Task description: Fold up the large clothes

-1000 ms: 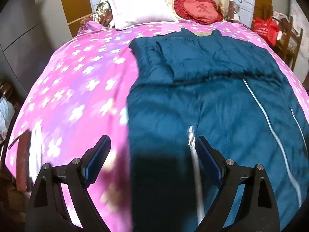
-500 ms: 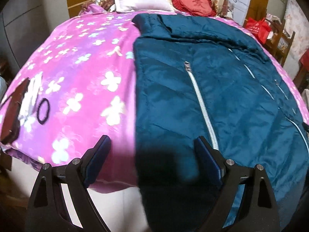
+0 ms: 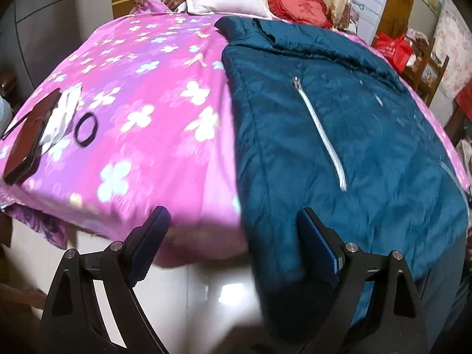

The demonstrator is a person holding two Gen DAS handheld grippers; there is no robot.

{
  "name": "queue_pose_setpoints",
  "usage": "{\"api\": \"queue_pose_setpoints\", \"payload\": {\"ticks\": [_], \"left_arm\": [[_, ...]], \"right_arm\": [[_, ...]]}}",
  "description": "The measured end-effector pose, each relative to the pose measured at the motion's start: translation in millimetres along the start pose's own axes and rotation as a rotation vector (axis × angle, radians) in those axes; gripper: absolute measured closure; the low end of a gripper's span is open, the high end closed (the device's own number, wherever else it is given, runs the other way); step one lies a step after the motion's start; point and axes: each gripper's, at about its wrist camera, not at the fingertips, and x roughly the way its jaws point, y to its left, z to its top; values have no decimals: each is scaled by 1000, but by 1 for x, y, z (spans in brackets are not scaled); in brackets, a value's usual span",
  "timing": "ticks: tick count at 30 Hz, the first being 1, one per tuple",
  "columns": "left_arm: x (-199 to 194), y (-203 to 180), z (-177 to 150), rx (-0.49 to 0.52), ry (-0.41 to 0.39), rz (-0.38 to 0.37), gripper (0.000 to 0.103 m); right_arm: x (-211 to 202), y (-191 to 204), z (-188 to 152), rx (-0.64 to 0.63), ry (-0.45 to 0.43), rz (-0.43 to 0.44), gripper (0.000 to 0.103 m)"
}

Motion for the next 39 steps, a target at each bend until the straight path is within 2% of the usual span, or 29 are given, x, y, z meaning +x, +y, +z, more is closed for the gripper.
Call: {"api": "queue_pose_setpoints", "payload": {"ticks": [3,5,6,7,9,15,19,23,24,25,27,30,33,35,37,39], "left_arm": [[-3,-4,-12,20,7,0,14],[-4,-4,-18,19,5,-8,14],[-4,-3,-20,7,4,-13,14],[-3,-2,-21,-12,8,-22,14],[-1,2,-22,-50,16,-46,14],[7,8,-27,-120,57,-152,14],[15,4,-31,-156,107,-264,14],[15,-2,-30,-178,97,-331,15],[13,-6,-29,-168,86,-342,21],[12,-10,-28,-154,81,-353,34],[11,-16,-26,-128,86,-361,46],[9,-20,-26,-98,78,-361,52],[16,-16,-26,-113,87,-386,50],[22,-13,-26,-129,97,-392,44],[25,-11,-25,-122,91,-368,31],[25,-10,-25,-133,96,-377,31]], "right_arm": [[5,-8,-8,24,32,-13,1],[3,-6,-8,13,24,-12,2],[2,-4,-8,5,17,-5,7],[1,-2,-8,-2,16,14,12],[4,4,-8,-11,27,71,14],[12,14,-8,-45,44,95,17],[14,12,-8,-29,46,112,18],[11,17,-9,-47,37,109,20],[10,17,-10,-46,35,112,22],[9,16,-10,-44,31,120,24],[6,17,-10,-48,22,137,31],[2,19,-10,-57,13,158,33],[5,20,-11,-59,26,159,33],[6,19,-10,-46,28,165,33],[0,21,-9,-58,-1,194,34],[-5,25,-7,-81,-29,213,34]]}}
